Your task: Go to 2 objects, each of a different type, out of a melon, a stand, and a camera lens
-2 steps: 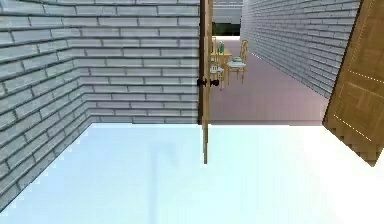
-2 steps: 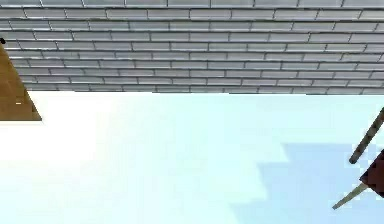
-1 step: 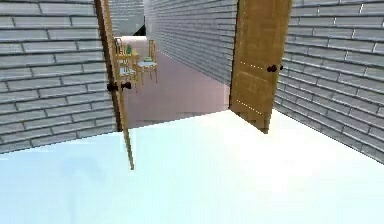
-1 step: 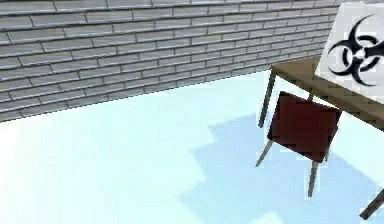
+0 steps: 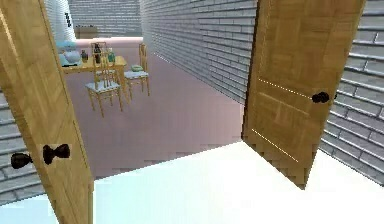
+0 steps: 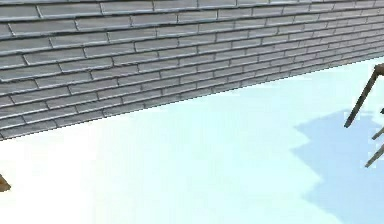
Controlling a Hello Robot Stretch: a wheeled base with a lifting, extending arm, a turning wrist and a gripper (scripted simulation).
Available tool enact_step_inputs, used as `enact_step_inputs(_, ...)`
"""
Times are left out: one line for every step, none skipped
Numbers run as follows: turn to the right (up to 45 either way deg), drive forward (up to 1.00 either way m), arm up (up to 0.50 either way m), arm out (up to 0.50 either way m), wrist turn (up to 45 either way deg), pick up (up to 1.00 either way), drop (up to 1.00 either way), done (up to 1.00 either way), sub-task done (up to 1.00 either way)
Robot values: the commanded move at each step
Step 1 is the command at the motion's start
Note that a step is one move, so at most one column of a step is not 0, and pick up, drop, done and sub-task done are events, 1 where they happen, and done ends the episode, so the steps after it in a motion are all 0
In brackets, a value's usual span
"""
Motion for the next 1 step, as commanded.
enact_step_inputs(3.0, 0.0, 0.0, 0.0, 0.0, 0.0, 0.0, 0.0, 0.0)
